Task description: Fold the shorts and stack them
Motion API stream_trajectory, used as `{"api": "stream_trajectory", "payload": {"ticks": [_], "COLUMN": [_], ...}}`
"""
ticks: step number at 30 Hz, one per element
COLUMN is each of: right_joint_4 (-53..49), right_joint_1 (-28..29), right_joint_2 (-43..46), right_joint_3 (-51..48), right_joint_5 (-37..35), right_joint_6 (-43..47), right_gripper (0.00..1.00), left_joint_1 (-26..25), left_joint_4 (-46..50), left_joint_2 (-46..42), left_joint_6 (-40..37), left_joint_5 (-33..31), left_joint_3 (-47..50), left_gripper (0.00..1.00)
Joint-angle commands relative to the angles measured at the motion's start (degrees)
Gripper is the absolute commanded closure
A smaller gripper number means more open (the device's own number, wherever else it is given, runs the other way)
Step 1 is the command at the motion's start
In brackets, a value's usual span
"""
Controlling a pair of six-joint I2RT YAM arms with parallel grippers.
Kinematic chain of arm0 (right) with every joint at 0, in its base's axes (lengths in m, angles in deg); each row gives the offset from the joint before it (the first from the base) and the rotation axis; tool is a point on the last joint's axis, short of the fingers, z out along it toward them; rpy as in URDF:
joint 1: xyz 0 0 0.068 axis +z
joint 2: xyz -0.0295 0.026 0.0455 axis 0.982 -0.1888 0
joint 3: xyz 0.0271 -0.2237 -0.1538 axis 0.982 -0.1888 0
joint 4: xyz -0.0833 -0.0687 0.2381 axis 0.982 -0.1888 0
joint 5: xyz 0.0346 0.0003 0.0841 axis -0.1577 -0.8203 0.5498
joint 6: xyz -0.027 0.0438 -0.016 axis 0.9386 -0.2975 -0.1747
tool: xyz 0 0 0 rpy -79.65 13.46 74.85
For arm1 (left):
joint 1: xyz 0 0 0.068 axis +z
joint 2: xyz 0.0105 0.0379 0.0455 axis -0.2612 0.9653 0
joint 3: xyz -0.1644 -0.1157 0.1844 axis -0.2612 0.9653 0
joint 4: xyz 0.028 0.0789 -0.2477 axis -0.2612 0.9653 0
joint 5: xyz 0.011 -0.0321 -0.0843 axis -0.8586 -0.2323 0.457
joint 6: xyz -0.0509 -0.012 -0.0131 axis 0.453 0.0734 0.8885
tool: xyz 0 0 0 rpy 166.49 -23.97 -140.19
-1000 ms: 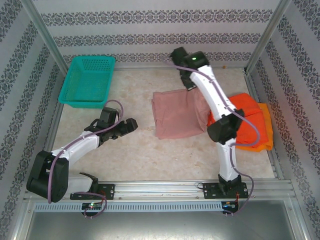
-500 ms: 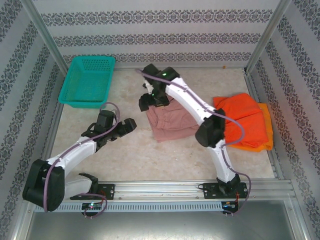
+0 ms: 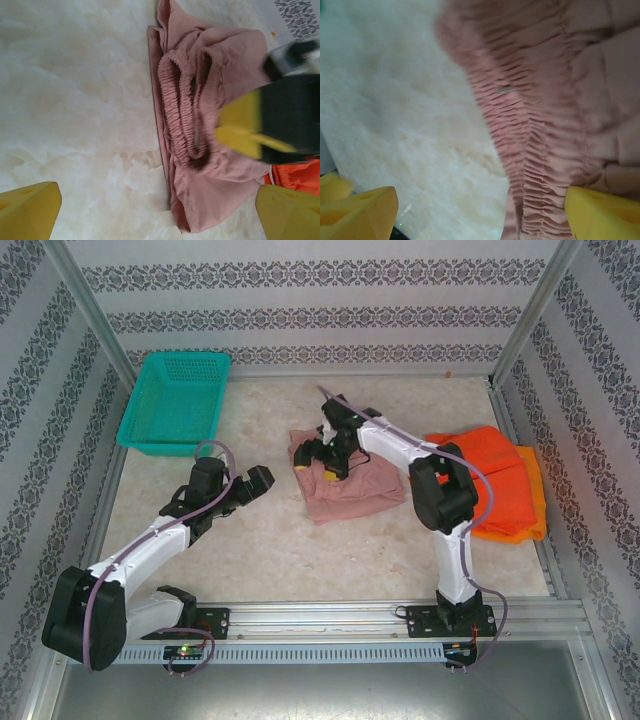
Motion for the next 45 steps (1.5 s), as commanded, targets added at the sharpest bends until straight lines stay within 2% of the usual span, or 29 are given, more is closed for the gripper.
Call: {"api": "stream_trajectory", "payload": {"ticks": [1, 5, 7, 9, 15, 19, 24, 29, 35, 40, 45], "right_joint_4": [10.3, 22.7, 30.4, 33.0, 22.6, 10.8, 3.4, 1.5, 1.7, 2.0, 2.7], "right_joint_1": [1.6, 2.5, 2.3, 1.9, -1.8, -8.0, -15.9, -21.1, -22.0, -21.7, -20.7], "right_joint_2": [-1.6, -0.2, 3.3, 8.2, 25.2, 28.5, 26.9, 21.2, 13.4, 8.7, 5.4], "right_joint_3": [-3.4, -9.0, -12.7, -14.7, -16.5, -15.5, -14.5, -13.4, -12.3, -12.3, -12.2], "right_joint_5": [4.3, 8.5, 10.0, 8.9, -4.5, -8.2, -9.5, -6.8, -2.3, -3.5, -2.9], "right_joint_6": [-6.6, -14.6, -19.2, -19.5, -6.6, 3.5, 14.4, 19.4, 21.7, 22.3, 22.6], "right_gripper": [0.13, 0.12, 0.12, 0.11, 0.05, 0.05, 0.05, 0.05, 0.05, 0.05, 0.10], "left_joint_1": [0.7, 0.7, 0.7, 0.8, -0.7, -3.7, -7.4, -10.1, -11.4, -11.4, -11.4], "left_joint_4": [-3.4, -3.4, -3.4, -3.4, -8.3, -12.1, -17.5, -22.9, -22.2, -19.6, -20.2], "left_joint_2": [-1.8, -2.6, -3.0, -2.7, 2.4, 9.4, 19.3, 28.7, 36.5, 37.8, 38.7], "left_joint_6": [1.0, 0.9, 1.1, 1.4, 5.4, 7.0, 8.8, 11.2, 10.0, 7.3, 7.3], "left_joint_5": [0.7, 1.0, 1.3, 2.3, 5.1, 5.4, 6.0, 5.8, 4.6, 0.8, 0.5], "left_joint_3": [-0.1, -1.4, -2.3, -3.6, -7.2, -11.2, -16.4, -19.6, -20.4, -16.9, -14.9], "left_gripper": [0.00, 0.00, 0.00, 0.00, 0.00, 0.00, 0.00, 0.00, 0.00, 0.00, 0.00]}}
